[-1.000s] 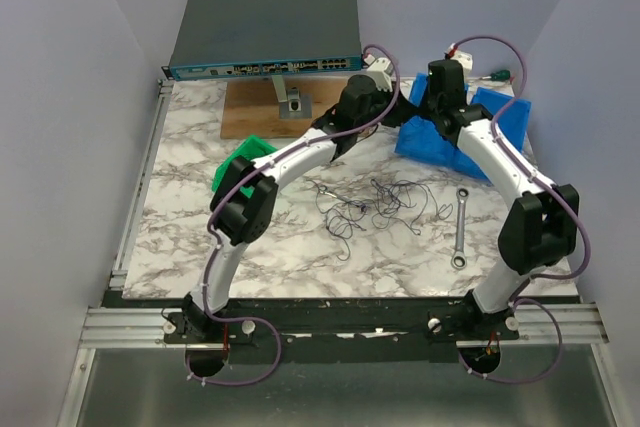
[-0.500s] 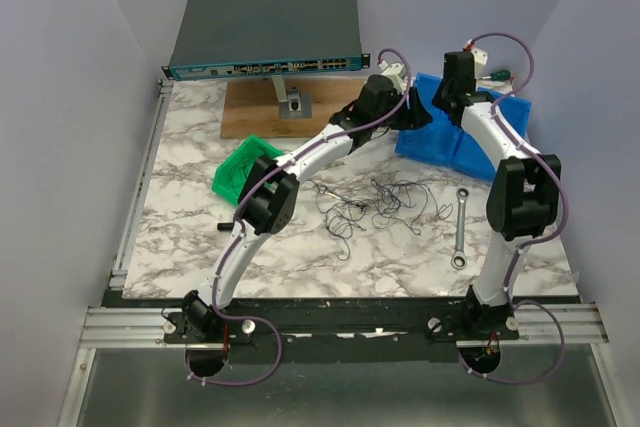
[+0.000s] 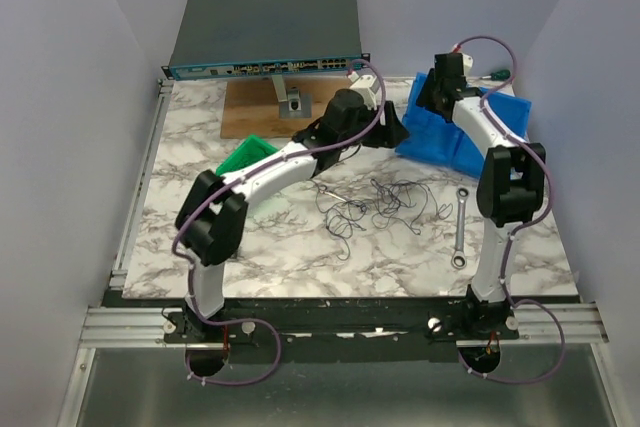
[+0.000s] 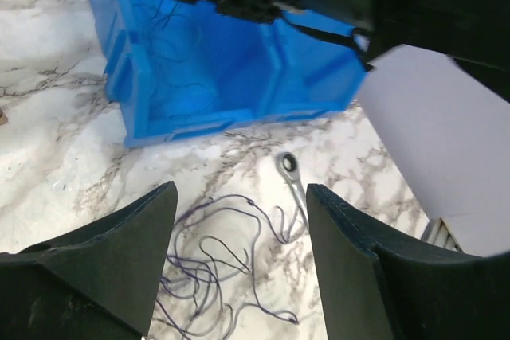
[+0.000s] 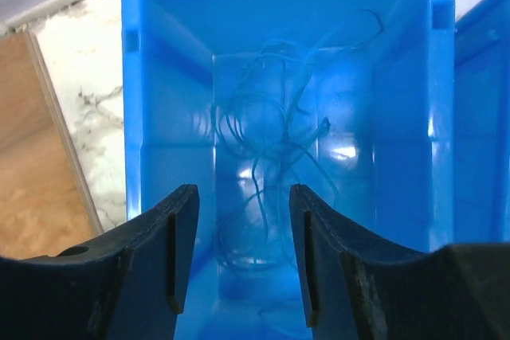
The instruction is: Untangle the cables
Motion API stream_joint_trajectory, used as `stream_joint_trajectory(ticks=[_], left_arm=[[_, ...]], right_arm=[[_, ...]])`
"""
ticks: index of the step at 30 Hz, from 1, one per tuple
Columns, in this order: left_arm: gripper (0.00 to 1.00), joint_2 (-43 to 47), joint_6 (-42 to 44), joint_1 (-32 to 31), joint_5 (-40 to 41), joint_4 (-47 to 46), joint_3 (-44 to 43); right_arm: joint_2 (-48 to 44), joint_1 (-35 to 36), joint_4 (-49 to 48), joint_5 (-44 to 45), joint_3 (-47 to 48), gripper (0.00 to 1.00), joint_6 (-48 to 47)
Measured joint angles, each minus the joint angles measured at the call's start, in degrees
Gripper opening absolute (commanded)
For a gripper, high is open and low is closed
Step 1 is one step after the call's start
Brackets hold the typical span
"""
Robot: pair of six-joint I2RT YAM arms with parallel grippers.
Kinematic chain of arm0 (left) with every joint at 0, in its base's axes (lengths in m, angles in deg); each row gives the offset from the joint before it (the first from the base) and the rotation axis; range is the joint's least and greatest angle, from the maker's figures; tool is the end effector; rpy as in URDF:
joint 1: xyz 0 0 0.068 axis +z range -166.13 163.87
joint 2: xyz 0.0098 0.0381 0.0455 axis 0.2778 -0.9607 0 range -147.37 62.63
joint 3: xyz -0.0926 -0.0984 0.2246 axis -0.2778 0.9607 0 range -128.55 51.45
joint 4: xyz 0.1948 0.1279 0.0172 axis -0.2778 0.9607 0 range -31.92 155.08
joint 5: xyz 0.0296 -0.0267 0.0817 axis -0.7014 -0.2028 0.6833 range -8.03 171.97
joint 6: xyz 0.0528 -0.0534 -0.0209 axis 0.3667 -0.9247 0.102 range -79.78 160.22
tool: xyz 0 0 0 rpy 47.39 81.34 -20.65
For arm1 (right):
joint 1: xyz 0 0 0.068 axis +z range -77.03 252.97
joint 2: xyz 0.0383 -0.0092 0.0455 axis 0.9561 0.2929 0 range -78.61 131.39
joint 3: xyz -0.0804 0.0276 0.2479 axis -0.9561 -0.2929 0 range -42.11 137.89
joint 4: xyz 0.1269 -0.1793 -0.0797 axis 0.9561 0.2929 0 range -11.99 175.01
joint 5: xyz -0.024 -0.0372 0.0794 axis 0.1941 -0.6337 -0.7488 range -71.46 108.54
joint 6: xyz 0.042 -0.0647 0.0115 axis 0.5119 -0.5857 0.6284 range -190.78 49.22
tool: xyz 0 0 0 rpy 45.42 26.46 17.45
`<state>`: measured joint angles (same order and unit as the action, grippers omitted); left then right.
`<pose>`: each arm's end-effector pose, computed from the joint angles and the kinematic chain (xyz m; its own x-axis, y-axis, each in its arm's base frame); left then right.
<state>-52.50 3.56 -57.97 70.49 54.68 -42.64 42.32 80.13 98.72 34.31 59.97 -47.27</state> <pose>0.3505 -0.3318 0.2791 -0.6559 -0.1981 -0.7284 0.5030 0.6049 -0.6174 0.4779 0.0419 0.2298 -0.5444 0.3184 -0.7761 0.3327 0.9313 0.1487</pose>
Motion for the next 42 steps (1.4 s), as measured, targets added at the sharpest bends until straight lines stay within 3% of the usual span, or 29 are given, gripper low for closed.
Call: stream_joint_trajectory(ticks=[3, 5, 6, 15, 21, 26, 32, 42], left_arm=[[0.74, 9.3, 1.5, -1.7, 2.1, -3.8, 8.8], [0.88, 14.2, 2.7, -3.1, 3.7, -5.4, 13.3], [0.98, 16.9, 3.3, -3.8, 4.6, -5.7, 16.2], [0.99, 43.6, 5.6, -5.9, 12.0, -8.9, 49.6], [0.99, 55.0, 9.1, -7.0, 15.9, -9.9, 61.7], [0.99, 58.9, 12.8, -7.4, 17.5, -13.1, 68.2], [0.99, 59.7, 16.0, -7.9, 17.4, -14.4, 69.3], [0.98, 61.9, 19.6, -8.2, 17.5, -18.1, 72.4]], right_arm=[[-3.5, 0.1, 0.7, -1.8, -3.3, 0.86, 0.0], [-8.1, 0.6, 1.3, -2.3, -7.7, 0.99, 0.0], [-10.9, 0.7, 1.4, -2.6, -10.4, 1.00, 0.2], [-39.8, 6.1, -0.7, -5.5, -36.7, 1.00, 1.3], [-49.4, 6.7, -0.9, -10.5, -49.9, 0.97, 3.0], [-51.7, 6.7, -2.2, -15.1, -56.8, 0.94, 4.6], [-51.6, 6.8, -4.1, -18.4, -63.8, 0.91, 5.0], [-45.1, 7.0, -10.8, -22.2, -65.5, 0.81, 5.1]])
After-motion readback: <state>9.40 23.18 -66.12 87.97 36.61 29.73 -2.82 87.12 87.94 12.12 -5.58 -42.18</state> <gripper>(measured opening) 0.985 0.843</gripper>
